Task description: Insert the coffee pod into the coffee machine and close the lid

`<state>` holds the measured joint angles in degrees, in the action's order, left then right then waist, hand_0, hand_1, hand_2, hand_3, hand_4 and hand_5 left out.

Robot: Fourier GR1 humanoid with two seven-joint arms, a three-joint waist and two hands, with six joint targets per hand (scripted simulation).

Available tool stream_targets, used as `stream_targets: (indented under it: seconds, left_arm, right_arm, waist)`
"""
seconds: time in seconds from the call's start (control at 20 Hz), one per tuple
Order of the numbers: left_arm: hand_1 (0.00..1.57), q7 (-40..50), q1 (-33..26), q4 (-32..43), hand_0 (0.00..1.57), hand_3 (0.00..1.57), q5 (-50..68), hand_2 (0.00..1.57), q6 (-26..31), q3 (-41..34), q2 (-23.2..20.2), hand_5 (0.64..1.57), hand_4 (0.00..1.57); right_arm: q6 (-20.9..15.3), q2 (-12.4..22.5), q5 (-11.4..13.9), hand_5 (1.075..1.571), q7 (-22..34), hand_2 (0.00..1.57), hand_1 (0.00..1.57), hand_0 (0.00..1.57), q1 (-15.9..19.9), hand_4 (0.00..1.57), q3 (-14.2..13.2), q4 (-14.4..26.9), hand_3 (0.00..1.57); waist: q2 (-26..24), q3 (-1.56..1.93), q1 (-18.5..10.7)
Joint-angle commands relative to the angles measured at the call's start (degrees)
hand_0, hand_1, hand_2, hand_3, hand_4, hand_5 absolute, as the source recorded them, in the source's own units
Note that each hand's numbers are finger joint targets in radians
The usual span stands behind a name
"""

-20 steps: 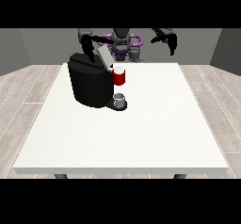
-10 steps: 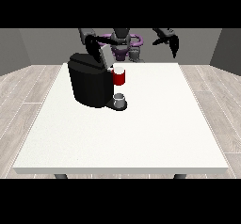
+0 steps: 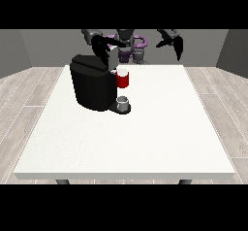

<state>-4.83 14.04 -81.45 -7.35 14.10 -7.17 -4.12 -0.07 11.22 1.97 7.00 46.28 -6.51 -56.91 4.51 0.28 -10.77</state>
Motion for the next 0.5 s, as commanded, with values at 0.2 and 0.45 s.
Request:
stream_targets:
  seconds: [0.2, 0.45]
  left_arm:
    - [0.0, -0.99, 1.64, 1.06, 0.0, 0.0, 0.93, 0.0, 1.0, -0.56, -1.17, 1.571, 0.33]
    - [0.0, -2.31, 1.3, 1.17, 0.0, 0.0, 0.13, 0.0, 1.53, 1.28, -0.35, 1.571, 0.4]
  right_arm:
    - [-0.55, -3.5, 3.08, 1.571, -1.03, 0.0, 0.0, 0.0, 3.73, 0.0, 4.51, -1.97, 0.0]
    - [-2.13, -1.33, 5.65, 1.571, 2.63, 0.0, 0.0, 0.0, 7.77, 0.08, 4.92, -3.87, 0.0]
  waist:
    - [1.86, -0.3, -2.44]
    - [3.21, -0.32, -7.11]
